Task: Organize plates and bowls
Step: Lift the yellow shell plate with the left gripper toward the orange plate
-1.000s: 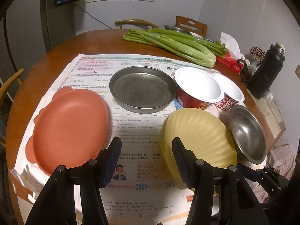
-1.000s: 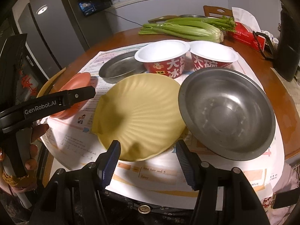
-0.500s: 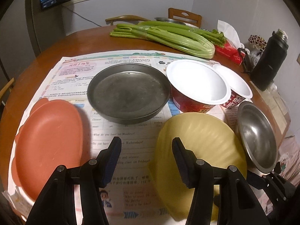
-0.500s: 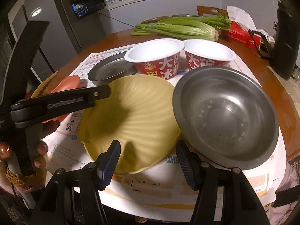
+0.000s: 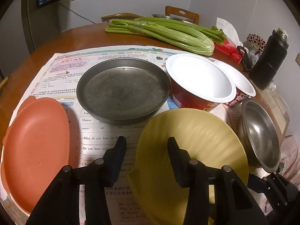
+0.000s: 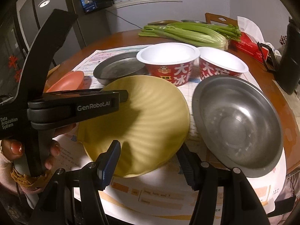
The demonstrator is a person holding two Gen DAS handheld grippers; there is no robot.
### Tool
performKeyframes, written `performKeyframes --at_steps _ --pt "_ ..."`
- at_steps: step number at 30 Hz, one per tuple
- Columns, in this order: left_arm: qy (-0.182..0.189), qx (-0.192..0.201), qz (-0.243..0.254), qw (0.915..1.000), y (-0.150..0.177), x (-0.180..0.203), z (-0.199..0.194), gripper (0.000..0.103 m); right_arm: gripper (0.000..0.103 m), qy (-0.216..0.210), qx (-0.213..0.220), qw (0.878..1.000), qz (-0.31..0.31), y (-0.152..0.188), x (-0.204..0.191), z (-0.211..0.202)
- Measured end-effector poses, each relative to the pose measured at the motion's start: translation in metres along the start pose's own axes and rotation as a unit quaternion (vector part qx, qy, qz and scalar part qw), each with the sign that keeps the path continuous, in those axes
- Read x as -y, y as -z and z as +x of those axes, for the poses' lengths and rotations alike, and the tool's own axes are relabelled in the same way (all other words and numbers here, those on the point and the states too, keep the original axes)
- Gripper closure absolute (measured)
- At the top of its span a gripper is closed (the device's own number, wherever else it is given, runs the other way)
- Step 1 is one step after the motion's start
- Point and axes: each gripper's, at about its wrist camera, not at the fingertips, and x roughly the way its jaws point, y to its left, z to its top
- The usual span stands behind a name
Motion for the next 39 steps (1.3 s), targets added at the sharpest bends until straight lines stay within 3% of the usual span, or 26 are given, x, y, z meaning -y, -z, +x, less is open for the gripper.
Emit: performKeyframes --at_steps 4,19,39 --pt "0.000 0.005 0.003 1.0000 0.003 -0.001 -0.001 0.065 0.041 0.002 -0.003 1.000 -0.009 0.000 -0.006 0.004" --pt "0.006 0.003 -0.012 0.9999 0.023 -0.012 -0.025 0.065 0.041 -0.003 0.003 1.000 -0.029 0.002 -0.016 -0.002" --pt "0.003 0.042 -0.050 0.9979 0.031 -0.035 -0.078 0.065 0.041 -0.007 0.037 0.995 -0.087 -0.008 -0.052 -0.029"
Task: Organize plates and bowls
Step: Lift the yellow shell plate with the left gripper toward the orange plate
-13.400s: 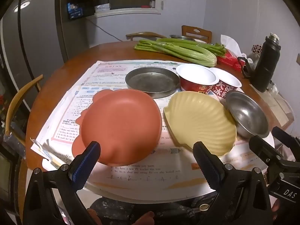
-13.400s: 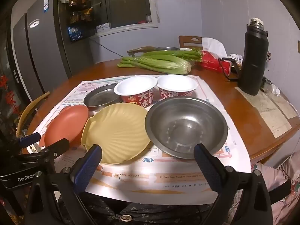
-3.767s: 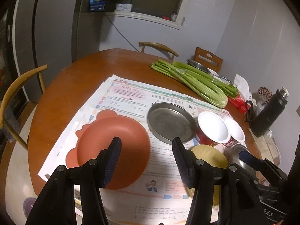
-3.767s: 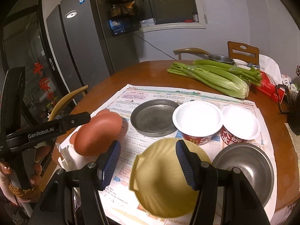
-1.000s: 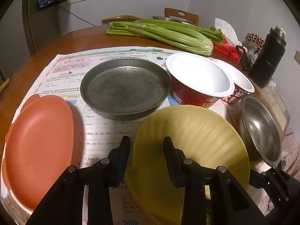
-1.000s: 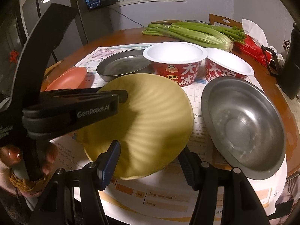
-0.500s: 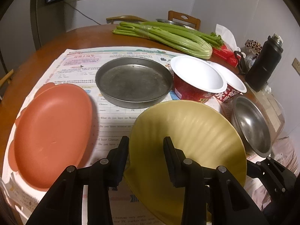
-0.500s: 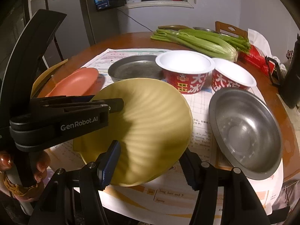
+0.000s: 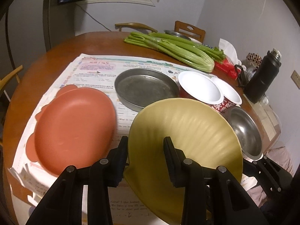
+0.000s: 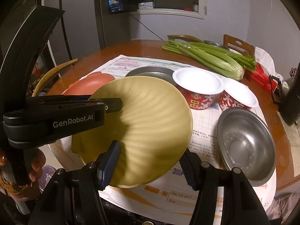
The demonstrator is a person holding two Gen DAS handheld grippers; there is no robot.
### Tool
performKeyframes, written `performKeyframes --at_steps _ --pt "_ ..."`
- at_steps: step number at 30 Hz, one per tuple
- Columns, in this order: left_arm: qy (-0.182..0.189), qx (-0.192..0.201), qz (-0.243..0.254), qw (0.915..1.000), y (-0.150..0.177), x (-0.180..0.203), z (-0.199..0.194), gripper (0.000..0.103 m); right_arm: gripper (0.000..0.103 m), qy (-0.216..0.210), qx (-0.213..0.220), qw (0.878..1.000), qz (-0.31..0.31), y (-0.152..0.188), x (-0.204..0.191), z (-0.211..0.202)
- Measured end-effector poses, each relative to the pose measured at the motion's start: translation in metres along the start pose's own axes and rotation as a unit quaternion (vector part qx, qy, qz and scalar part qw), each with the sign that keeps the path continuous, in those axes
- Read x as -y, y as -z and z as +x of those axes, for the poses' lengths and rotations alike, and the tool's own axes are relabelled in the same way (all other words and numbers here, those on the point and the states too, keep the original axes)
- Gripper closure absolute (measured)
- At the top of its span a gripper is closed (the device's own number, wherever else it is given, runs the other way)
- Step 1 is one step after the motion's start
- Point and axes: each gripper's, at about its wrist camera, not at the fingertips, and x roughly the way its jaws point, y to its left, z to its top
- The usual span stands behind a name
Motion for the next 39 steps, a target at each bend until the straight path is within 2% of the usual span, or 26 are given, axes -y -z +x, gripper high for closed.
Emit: performKeyframes --at_steps 13,22,31,39 --pt "-0.014 0.026 -0.033 0.9990 -0.004 -0.026 -0.028 0.065 0.041 -0.017 0.006 0.999 -0.028 -0.020 -0.023 -0.003" --pt "-0.025 0.054 -0.066 0.9960 -0.013 -0.054 -0.051 0.065 0.041 -0.056 0.009 0.998 -0.035 -0.044 -0.041 -0.003" --pt "-0.027 0.073 -0.088 0.9931 -0.031 -0.086 -0.071 0.065 0.041 -0.082 0.012 0.996 -0.040 -0.079 -0.060 -0.001" --pt "-0.056 0.086 -0.082 0.9914 -0.056 -0.106 -0.082 0.063 0.041 -0.083 0.029 0.995 -0.044 -0.112 -0.086 -0.002"
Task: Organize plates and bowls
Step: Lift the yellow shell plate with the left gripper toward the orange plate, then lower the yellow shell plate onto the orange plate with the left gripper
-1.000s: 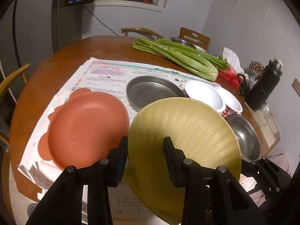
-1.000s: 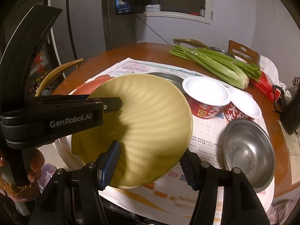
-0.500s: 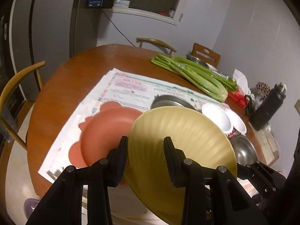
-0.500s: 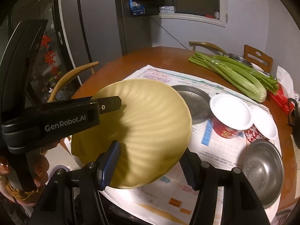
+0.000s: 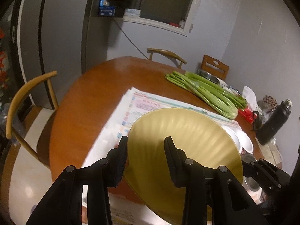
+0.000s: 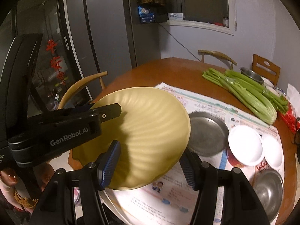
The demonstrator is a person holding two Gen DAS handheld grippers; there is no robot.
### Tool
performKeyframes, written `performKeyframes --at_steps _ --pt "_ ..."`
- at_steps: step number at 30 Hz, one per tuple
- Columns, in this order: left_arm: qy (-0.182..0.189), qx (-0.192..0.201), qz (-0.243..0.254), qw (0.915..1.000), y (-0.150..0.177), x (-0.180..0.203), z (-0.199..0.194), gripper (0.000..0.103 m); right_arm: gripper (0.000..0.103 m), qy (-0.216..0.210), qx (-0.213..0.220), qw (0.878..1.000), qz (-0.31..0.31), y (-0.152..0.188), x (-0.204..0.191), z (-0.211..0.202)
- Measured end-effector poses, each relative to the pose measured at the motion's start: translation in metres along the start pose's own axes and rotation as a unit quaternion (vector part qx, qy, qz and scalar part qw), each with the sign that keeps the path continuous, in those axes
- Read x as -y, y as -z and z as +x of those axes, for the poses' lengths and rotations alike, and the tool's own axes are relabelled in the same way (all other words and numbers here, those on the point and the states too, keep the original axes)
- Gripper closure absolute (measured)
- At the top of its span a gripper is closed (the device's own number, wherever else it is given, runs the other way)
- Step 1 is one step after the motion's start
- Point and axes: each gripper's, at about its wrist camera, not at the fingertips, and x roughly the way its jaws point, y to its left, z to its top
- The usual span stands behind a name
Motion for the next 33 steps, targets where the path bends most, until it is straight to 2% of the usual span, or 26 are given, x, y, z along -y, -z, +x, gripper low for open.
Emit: performKeyframes --at_steps 7,13,33 --pt "-0.012 -0.008 0.000 0.9999 -0.009 -0.015 0.013 0.063 0.041 0.007 0.002 1.000 0.012 -0.005 -0.014 0.015" --pt "-0.011 -0.026 -0.010 0.9995 -0.002 -0.025 0.033 0.063 0.041 0.005 -0.020 0.999 0.024 0.006 -0.014 0.032" --pt "-0.026 -0.079 0.008 0.9965 0.006 -0.030 0.099 0.063 0.041 0.002 -0.070 0.995 0.066 0.023 -0.007 0.074"
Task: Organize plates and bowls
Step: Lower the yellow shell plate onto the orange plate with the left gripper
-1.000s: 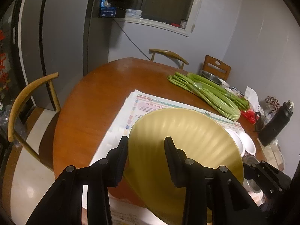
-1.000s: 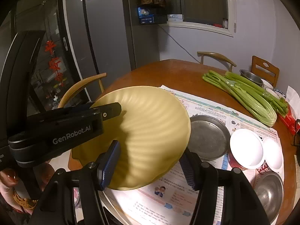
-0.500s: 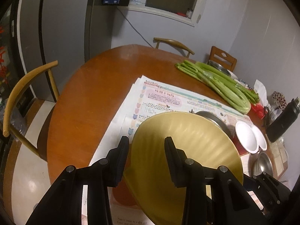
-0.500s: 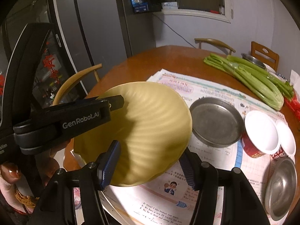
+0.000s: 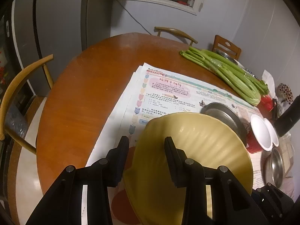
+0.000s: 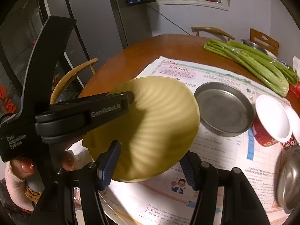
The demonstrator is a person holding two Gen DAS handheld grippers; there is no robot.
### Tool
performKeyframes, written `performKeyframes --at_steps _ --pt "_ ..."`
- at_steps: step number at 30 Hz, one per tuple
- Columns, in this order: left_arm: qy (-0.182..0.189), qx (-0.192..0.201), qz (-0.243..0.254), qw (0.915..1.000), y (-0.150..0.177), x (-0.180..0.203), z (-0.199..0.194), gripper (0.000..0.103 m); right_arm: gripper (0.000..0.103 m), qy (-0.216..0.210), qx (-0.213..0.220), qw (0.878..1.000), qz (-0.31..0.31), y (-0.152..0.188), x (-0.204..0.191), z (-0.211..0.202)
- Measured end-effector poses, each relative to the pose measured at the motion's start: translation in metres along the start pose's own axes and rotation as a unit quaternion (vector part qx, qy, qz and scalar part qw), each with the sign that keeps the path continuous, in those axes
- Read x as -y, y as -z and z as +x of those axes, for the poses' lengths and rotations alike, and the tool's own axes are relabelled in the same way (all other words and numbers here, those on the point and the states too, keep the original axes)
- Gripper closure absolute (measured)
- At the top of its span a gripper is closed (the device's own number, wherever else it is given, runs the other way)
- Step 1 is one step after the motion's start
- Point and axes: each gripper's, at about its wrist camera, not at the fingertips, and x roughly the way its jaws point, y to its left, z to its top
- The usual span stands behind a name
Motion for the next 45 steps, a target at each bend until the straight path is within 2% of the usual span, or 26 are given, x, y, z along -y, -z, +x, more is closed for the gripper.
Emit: performKeyframes --at_steps 12,17,25,35,41,45 --pt "-0.008 -0.010 0.010 0.9999 -0.001 -0.002 0.017 0.062 0.041 0.006 -0.008 0.999 0.032 0.002 0.000 0.016" --pt "-0.012 -0.014 0.012 0.9998 0.002 -0.004 0.025 0.060 0.041 0.000 -0.019 0.999 0.041 0.004 0.001 0.024" --pt "-0.001 -0.017 0.015 0.9997 0.004 -0.003 0.031 0.058 0.041 -0.019 -0.008 0.998 0.054 0.008 0.006 0.018" --pt "0.000 -0.020 0.015 0.9997 0.003 -0.003 0.032 0.058 0.041 -0.022 -0.009 0.999 0.038 0.016 0.003 0.010" --pt "-0.003 -0.015 0.020 0.9997 0.001 -0.001 0.030 0.058 0.041 -0.009 -0.015 1.000 0.018 0.019 -0.004 0.011" --pt "-0.006 -0.016 0.025 0.9995 0.002 0.000 0.031 0.058 0.041 -0.007 -0.003 1.000 0.009 0.021 -0.005 0.004"
